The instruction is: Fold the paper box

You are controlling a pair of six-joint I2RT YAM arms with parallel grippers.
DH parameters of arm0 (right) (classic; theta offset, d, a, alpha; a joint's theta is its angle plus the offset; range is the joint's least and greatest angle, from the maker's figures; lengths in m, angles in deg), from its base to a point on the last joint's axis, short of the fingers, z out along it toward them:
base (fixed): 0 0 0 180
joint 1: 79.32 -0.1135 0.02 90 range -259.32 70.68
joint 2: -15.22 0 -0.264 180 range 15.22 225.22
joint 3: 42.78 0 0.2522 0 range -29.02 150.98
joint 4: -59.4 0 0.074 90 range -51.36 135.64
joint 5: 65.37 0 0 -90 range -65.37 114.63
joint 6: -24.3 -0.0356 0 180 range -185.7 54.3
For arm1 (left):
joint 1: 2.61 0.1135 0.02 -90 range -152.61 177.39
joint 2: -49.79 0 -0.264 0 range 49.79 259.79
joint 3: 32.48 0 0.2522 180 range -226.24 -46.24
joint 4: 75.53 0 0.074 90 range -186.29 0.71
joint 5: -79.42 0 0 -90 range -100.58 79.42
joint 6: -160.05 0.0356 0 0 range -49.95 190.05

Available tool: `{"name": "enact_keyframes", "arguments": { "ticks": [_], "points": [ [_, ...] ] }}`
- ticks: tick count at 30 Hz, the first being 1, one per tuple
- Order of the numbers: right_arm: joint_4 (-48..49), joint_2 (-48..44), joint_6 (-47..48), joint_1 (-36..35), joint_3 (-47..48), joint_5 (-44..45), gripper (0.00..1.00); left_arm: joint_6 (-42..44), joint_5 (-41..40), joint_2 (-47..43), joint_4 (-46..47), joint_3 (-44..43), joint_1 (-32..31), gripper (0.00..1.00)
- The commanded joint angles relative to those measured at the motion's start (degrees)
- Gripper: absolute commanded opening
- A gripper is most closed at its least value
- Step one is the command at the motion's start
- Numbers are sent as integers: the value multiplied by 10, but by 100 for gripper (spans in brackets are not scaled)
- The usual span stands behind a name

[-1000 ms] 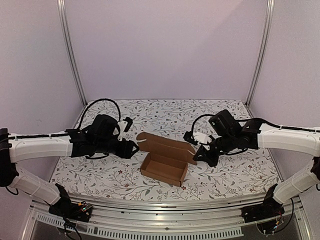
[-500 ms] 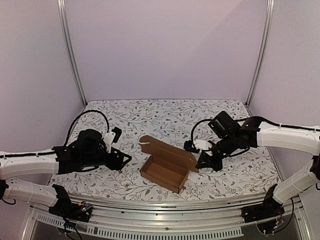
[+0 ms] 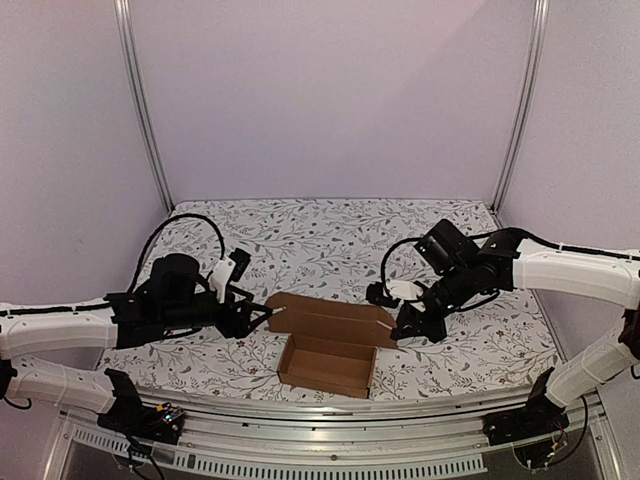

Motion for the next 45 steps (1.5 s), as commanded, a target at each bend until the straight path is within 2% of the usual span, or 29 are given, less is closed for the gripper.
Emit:
{"name": "enact_keyframes", "arguments": {
  "ticks": [1, 6, 13, 19, 25, 29, 34, 43, 44, 45],
  "points": [
    [-2, 19, 0, -2, 16, 21, 0, 16, 49, -10, 13, 22, -5, 67],
    [3, 27, 0, -2, 13, 27, 0, 15, 54, -11, 16, 36, -6, 63],
    [13, 20, -2, -2, 3, 16, 0, 17, 62, 34, 35, 17, -5, 60],
    [30, 13, -9, -2, -9, 13, 0, 18, 78, 67, 40, 0, -5, 48],
    [37, 12, -13, -2, -14, 13, 0, 20, 77, 61, 38, -7, -5, 43],
    [45, 15, -15, -2, -15, 15, 0, 27, 74, 58, 30, -13, -5, 35],
    [52, 18, -20, -2, -16, 12, 0, 28, 74, 64, 23, -14, -5, 21],
    [59, 9, -27, -1, -18, 23, 0, 32, 61, 63, 2, -16, -11, 11],
    [62, 8, -28, -2, -18, 25, 0, 32, 59, 62, -1, -15, -12, 4],
    [66, 7, -31, -2, -18, 29, 0, 32, 59, 62, -4, -16, -13, 0]
  ]
}}
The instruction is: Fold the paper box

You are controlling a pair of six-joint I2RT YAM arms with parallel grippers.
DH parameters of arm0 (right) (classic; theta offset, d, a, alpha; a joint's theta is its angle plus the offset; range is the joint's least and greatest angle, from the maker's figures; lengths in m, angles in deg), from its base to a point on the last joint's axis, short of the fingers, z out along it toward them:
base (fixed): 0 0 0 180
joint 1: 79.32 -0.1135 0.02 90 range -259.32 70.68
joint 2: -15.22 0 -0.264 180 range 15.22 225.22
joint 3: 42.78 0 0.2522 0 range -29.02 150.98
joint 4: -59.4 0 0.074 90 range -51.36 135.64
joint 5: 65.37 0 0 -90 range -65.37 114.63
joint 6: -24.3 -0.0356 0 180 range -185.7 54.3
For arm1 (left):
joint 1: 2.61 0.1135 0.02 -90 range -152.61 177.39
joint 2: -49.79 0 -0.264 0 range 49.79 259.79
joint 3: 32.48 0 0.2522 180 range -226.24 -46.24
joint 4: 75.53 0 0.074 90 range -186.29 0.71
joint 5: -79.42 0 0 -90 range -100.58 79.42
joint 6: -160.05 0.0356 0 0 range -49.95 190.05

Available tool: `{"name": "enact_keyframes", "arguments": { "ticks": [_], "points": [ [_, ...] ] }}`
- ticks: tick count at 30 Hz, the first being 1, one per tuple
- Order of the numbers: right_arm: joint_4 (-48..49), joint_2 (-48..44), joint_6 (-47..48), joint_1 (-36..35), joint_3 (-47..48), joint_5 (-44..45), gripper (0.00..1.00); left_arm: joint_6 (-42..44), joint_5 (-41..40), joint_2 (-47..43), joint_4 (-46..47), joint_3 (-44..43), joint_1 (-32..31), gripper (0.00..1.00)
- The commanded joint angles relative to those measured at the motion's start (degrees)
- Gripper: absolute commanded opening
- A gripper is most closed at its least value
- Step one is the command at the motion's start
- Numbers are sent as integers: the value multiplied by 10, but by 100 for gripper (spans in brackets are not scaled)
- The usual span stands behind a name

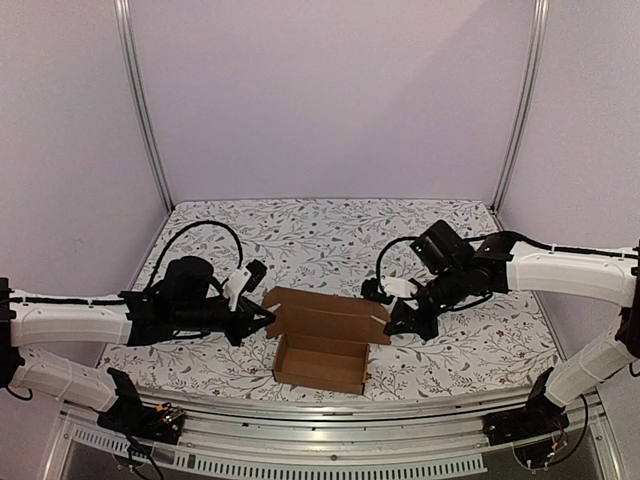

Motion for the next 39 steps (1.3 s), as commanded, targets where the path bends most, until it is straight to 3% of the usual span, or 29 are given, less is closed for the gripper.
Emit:
{"name": "enact_keyframes", "arguments": {
  "ticks": [1, 7, 15, 24, 29, 39],
  "points": [
    [17, -13, -18, -2, -9, 15, 0, 7, -15, -3, -29, -10, -12, 0],
    [79, -20, -63, -29, -21, 52, 0, -11, -51, -15, -45, -18, -25, 0],
    [167, -18, -151, -96, -34, 155, 0, -100, -190, -18, -100, -48, -47, 0],
    [219, 18, -285, -144, -19, 301, 0, -140, -222, 8, -84, -70, -87, 0],
    [259, 42, -389, -155, -19, 331, 0, -156, -240, 35, -76, -81, -110, 0],
    [299, 81, -460, -187, -22, 397, 0, -205, -273, 62, -76, -94, -135, 0]
  ]
}}
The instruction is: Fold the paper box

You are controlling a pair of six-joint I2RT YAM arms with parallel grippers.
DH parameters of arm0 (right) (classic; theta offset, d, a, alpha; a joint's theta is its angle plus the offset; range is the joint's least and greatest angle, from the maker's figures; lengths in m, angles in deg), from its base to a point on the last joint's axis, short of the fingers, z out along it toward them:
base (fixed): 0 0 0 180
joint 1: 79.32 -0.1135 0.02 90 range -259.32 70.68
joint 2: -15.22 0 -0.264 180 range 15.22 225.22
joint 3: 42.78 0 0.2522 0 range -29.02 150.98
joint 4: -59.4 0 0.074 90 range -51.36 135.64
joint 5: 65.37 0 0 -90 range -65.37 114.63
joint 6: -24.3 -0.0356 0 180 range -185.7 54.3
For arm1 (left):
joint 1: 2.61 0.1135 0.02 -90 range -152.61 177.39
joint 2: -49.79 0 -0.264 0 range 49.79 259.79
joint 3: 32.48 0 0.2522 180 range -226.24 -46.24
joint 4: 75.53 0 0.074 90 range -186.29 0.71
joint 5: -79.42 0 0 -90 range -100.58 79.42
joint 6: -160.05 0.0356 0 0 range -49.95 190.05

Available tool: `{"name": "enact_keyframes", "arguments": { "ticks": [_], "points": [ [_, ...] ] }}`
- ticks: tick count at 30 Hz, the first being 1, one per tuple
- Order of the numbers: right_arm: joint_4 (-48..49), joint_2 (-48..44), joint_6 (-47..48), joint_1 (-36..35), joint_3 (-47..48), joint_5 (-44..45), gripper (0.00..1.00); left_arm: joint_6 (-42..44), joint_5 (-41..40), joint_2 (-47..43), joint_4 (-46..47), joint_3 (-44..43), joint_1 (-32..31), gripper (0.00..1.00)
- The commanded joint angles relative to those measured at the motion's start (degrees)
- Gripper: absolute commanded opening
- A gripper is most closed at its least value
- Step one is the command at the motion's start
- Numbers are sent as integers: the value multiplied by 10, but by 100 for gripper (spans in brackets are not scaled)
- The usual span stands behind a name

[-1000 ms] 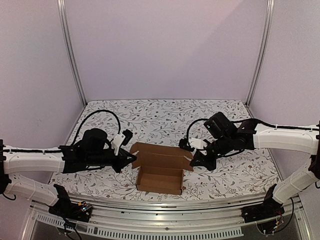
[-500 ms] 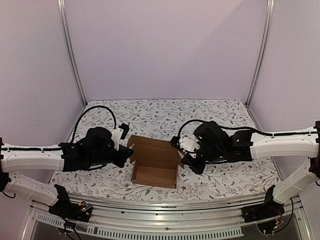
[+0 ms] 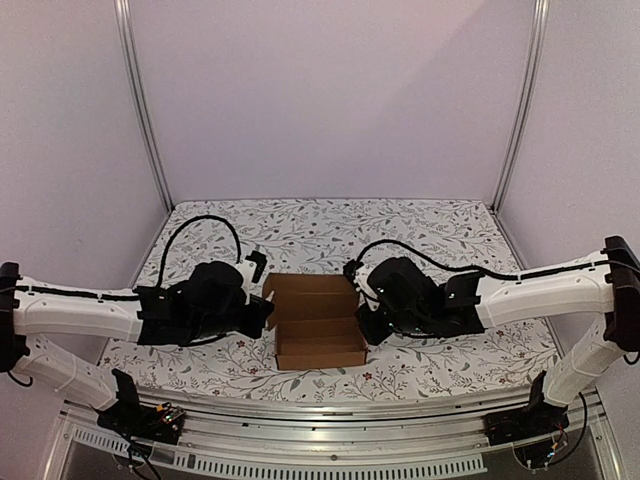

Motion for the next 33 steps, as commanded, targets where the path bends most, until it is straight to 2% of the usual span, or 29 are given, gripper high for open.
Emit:
{"name": "enact_keyframes", "arguments": {
  "ticks": [1, 7, 22, 33],
  "points": [
    [53, 17, -34, -28, 6, 33, 0, -33, 9, 14, 7, -16, -26, 0],
    [52, 8, -33, -56, -20, 84, 0, -67, -4, 12, -2, -11, -41, 0],
    [48, -5, -63, -92, -61, 145, 0, -132, -34, 47, -16, -28, -73, 0],
    [49, 12, -65, -120, -61, 172, 0, -155, -40, 68, -57, -88, -73, 0]
  ]
}}
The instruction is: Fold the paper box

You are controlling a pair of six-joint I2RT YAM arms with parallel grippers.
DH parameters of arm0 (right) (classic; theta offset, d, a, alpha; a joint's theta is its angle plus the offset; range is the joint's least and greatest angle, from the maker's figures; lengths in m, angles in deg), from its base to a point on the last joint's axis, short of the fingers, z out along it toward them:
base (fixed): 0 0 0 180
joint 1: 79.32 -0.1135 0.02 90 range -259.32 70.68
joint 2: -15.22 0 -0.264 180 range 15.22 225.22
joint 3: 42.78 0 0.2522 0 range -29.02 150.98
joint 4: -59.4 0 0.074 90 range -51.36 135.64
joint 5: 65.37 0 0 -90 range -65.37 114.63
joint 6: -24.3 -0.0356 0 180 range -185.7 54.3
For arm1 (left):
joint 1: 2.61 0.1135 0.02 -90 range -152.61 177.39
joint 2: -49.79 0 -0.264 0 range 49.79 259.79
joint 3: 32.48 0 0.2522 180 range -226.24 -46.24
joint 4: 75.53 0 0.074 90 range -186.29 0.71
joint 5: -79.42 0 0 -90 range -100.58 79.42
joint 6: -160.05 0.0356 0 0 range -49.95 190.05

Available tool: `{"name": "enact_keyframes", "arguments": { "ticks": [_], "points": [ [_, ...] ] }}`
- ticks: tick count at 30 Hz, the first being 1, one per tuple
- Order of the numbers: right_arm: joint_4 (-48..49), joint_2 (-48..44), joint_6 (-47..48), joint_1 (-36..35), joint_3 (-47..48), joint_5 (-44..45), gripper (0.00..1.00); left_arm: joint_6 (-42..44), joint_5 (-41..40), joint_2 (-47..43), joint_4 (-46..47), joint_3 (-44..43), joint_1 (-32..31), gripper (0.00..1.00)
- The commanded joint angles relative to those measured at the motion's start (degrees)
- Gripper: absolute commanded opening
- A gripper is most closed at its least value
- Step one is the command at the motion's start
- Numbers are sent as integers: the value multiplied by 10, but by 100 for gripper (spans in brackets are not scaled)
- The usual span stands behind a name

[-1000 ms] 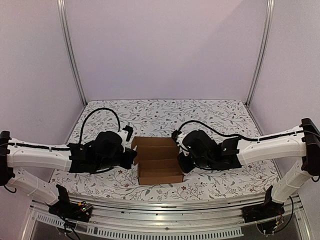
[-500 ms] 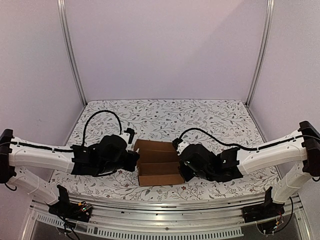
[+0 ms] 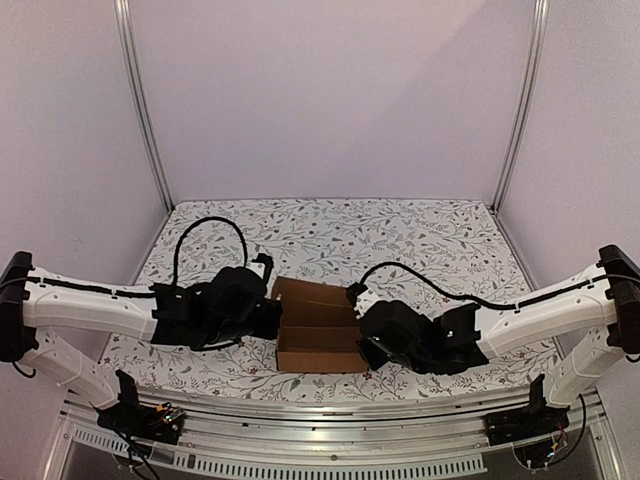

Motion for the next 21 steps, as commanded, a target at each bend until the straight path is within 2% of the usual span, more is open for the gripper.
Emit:
{"name": "enact_keyframes", "arguments": {
  "ticks": [1, 17, 21],
  "points": [
    [14, 12, 3, -24, -7, 3, 0, -30, 40, 12, -6, -35, -18, 0],
    [6, 1, -13, -35, -10, 43, 0, -60, 64, 33, -15, -7, -31, 0],
    [3, -7, -14, -35, -7, 40, 6, -67, 59, 38, -17, 1, -37, 0]
  ]
}}
